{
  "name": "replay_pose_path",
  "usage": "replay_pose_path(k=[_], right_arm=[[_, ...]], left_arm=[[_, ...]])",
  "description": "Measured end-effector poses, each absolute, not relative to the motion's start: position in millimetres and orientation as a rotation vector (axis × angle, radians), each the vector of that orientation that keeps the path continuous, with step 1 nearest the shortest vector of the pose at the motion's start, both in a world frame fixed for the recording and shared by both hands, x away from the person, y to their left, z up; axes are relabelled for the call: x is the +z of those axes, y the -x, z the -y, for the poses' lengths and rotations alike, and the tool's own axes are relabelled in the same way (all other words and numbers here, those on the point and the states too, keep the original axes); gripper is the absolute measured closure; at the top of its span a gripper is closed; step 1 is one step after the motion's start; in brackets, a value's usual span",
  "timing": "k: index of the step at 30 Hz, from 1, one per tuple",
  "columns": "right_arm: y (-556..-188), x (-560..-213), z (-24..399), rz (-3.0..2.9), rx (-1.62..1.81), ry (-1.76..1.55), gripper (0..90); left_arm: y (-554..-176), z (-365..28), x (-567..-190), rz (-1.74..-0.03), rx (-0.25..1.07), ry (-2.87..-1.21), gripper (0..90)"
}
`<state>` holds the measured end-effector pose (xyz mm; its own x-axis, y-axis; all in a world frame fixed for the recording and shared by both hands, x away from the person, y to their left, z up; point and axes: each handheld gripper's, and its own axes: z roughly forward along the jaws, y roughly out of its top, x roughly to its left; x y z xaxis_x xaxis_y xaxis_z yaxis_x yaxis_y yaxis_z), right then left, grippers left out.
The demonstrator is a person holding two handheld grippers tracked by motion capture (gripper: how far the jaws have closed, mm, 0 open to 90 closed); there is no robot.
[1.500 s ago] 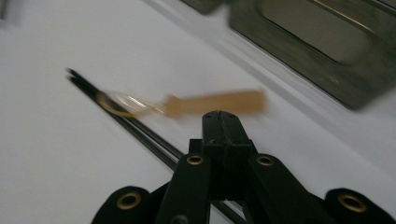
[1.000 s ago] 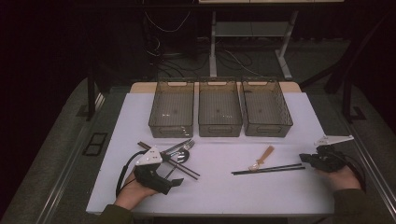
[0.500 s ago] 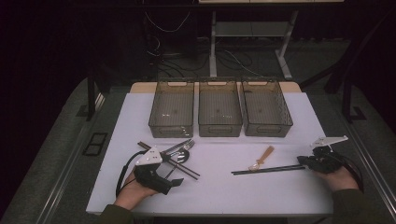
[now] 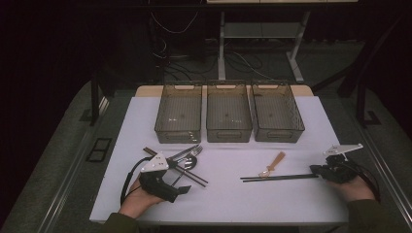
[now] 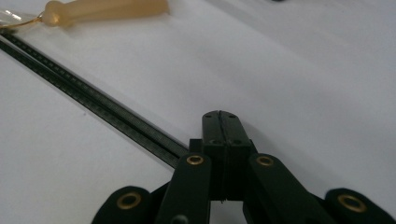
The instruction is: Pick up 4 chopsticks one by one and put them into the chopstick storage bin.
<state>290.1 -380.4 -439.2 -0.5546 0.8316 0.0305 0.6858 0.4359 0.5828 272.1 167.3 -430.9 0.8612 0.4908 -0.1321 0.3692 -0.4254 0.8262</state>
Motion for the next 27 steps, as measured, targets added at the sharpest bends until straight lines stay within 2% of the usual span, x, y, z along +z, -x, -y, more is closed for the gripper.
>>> replay_pose_path(k=[27], right_arm=[[-258,-438,385,-2.462,0.819,-1.285,90.0]], left_arm=[[-272,-166,-431,-0.624,0.154,-2.068,1.3]])
